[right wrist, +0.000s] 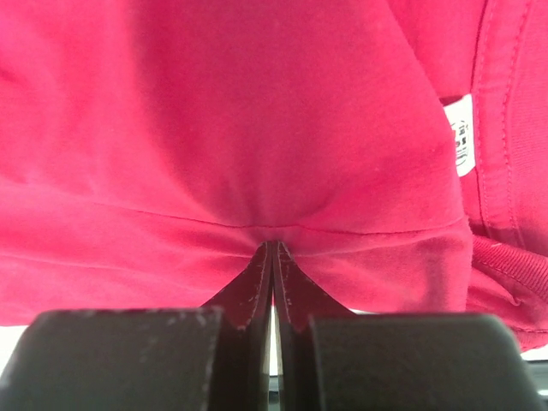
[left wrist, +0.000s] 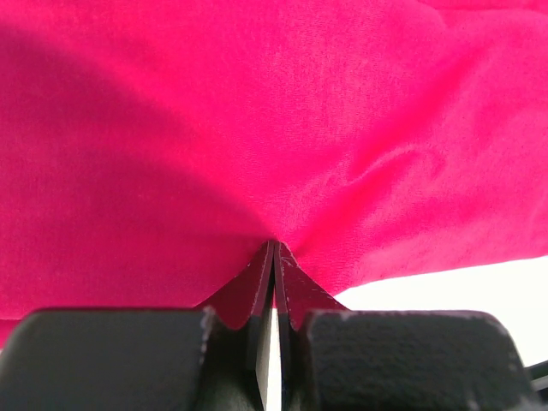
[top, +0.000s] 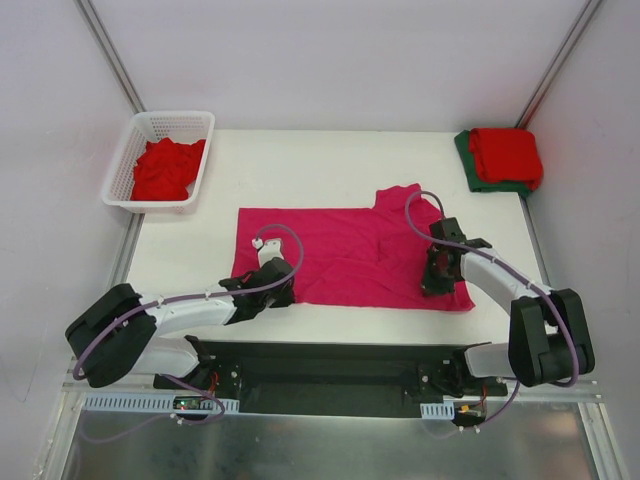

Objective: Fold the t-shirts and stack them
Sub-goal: Fold the flattened tshirt in 1/3 of the way

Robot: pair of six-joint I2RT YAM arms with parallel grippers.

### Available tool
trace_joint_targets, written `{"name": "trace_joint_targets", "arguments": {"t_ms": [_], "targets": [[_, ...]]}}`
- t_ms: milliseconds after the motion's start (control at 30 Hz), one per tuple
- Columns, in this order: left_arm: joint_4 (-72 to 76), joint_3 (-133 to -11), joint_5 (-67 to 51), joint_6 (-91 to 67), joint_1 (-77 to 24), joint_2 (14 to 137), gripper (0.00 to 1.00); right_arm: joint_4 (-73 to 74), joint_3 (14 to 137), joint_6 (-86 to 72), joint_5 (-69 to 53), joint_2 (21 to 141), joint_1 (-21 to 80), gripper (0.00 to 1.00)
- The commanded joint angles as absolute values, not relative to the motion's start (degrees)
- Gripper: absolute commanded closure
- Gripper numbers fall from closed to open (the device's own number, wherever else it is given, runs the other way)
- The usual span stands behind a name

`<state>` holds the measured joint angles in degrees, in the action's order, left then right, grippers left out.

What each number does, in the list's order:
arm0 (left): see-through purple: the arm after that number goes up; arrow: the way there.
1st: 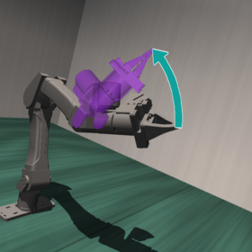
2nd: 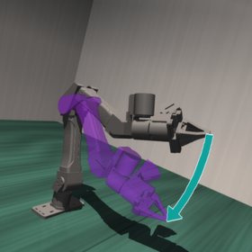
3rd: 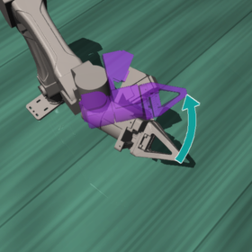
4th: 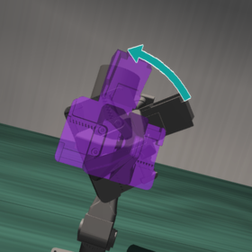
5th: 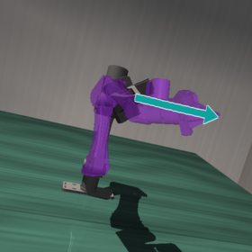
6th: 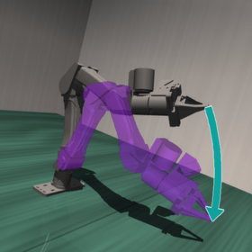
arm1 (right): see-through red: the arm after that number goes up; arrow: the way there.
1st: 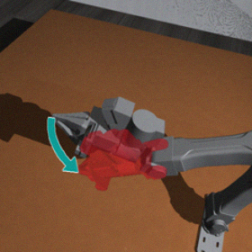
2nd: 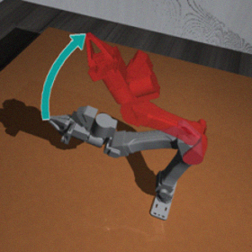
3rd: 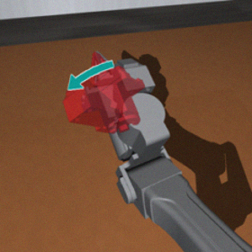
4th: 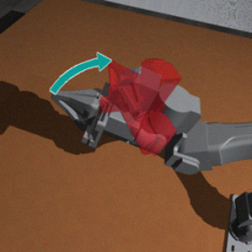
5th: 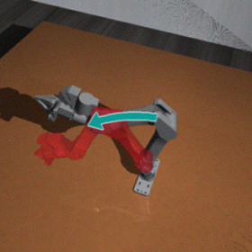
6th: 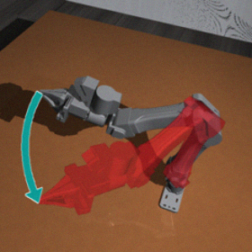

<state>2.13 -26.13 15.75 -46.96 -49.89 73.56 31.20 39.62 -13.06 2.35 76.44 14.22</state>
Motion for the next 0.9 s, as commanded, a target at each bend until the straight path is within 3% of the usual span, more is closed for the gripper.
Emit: {"name": "trace_joint_targets", "arguments": {"t_ms": [0, 600, 867], "targets": [[-11.42, -22.32, 16.78, -49.3, -50.54, 74.97, 1.0, 34.8, 41.84, -13.45, 3.69, 78.57, 13.54, 0.99], [-14.33, -23.29, 19.77, -51.86, -50.54, 75.5, 1.0, 37.71, 43.07, -11.6, 10.72, 81.47, 9.93, 0.98], [-16.08, -23.99, 22.06, -50.63, -55.19, 69.71, 1.0, 37.79, 43.59, -10.55, 10.11, 73.4, 9.84, 0.97]]}}
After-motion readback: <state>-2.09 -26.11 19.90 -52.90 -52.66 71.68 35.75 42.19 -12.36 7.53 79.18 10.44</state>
